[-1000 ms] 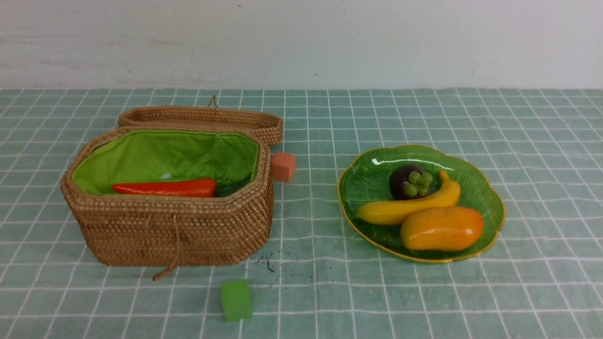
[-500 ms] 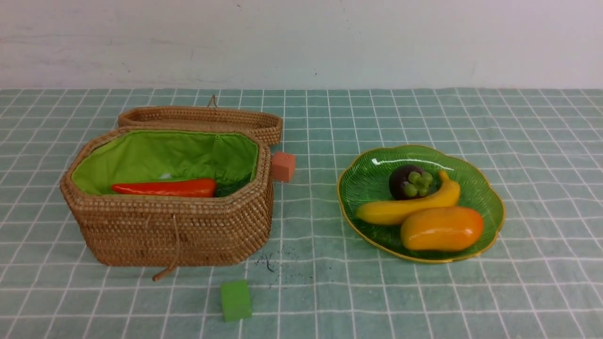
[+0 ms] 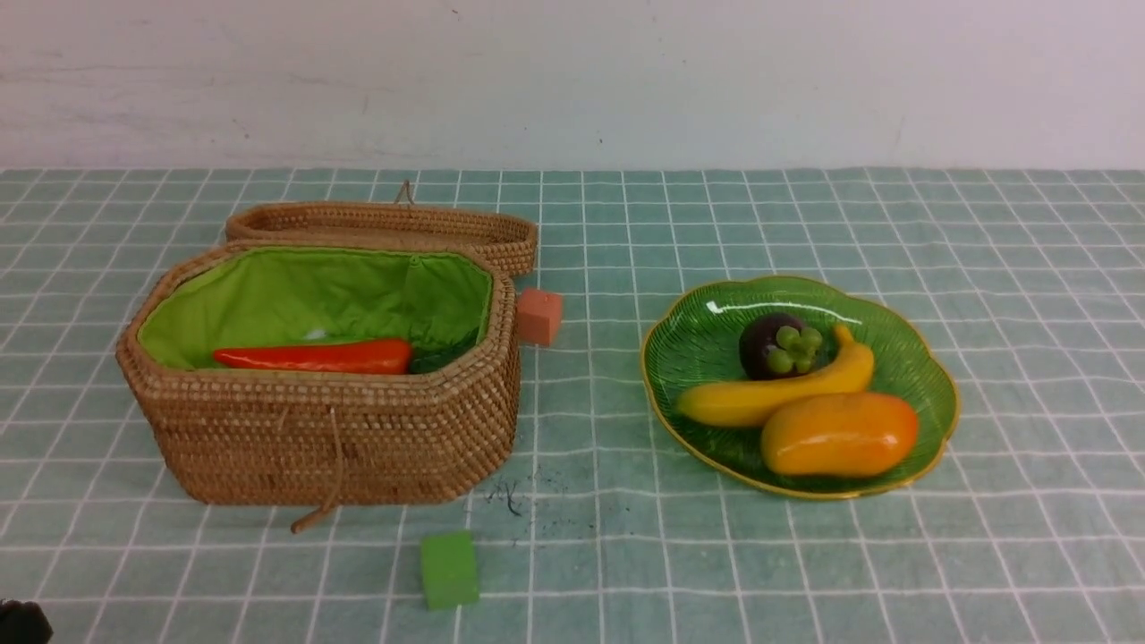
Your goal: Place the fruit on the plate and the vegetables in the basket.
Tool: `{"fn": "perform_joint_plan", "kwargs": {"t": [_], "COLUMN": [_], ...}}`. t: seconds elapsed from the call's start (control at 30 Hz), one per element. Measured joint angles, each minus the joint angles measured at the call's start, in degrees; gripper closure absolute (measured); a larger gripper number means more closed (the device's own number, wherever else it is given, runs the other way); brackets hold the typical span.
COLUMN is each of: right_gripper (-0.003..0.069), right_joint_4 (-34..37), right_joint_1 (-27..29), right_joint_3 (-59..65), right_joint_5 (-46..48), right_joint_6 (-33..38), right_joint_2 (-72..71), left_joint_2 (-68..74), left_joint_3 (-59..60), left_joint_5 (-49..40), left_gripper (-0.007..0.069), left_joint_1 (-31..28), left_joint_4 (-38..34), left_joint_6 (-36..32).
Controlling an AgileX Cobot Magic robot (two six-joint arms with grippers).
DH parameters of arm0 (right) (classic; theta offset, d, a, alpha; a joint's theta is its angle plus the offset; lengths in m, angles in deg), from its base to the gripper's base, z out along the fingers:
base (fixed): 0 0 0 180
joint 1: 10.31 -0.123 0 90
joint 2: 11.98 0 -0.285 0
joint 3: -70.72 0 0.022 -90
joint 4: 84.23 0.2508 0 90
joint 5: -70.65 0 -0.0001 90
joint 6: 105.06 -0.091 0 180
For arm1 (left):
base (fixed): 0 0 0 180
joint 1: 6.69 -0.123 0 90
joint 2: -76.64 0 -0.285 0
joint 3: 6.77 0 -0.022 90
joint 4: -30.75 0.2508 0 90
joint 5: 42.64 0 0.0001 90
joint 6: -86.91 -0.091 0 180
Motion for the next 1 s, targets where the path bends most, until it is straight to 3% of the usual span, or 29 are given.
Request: {"fn": "perform_joint_plan", "kwargs": {"t": [0.1,0.3,0.5,1.0], "right_gripper": [0.0655,0.0649,0.0642,0.0623], "right_joint_4": [0.0,0.0,0.0,0.0], "right_joint_1": [0.0,0.0,0.0,0.0], "right_joint_3": [0.0,0.0,0.0,0.0], "right_joint_5": [0.0,0.0,0.0,0.0], "right_joint_6": [0.0,0.0,0.0,0.0], "right_joint_2": [0.0,0.0,0.0,0.0], "left_joint_2": [0.0,0.0,0.0,0.0], "left_joint_3": [2.6,3.4,3.4,3.4], "left_joint_5": [0.8,-11.4,-11.4,-11.3], "left_gripper": [0.0638,0.0638,0.0638,0.0638], "left_joint_1": [-3.6,-5.2,-5.2,-5.2], "left_joint_4": [-3.0,-0.5,-0.4,-0.3], "left_joint_6": [-1.8,2.8,11.3,12.8]}}
